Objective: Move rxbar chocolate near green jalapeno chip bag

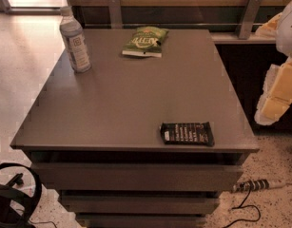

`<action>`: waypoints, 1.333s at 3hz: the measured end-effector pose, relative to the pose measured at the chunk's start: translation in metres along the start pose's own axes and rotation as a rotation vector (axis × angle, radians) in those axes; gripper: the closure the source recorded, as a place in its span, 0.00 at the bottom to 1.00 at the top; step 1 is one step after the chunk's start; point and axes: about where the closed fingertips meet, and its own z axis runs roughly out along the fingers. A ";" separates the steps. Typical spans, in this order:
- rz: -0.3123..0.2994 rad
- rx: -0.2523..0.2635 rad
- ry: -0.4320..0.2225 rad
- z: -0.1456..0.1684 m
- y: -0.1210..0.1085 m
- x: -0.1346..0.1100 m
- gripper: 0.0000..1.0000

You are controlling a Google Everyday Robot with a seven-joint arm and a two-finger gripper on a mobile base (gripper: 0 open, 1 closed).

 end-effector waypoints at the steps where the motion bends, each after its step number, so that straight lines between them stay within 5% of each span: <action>1: 0.000 0.000 0.000 0.000 0.000 0.000 0.00; 2: 0.026 -0.039 -0.088 0.018 -0.001 0.002 0.00; 4: 0.128 -0.168 -0.433 0.101 0.021 0.001 0.00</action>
Offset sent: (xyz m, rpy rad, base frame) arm 0.0231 -0.0027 -0.0549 0.3334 0.0766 0.0315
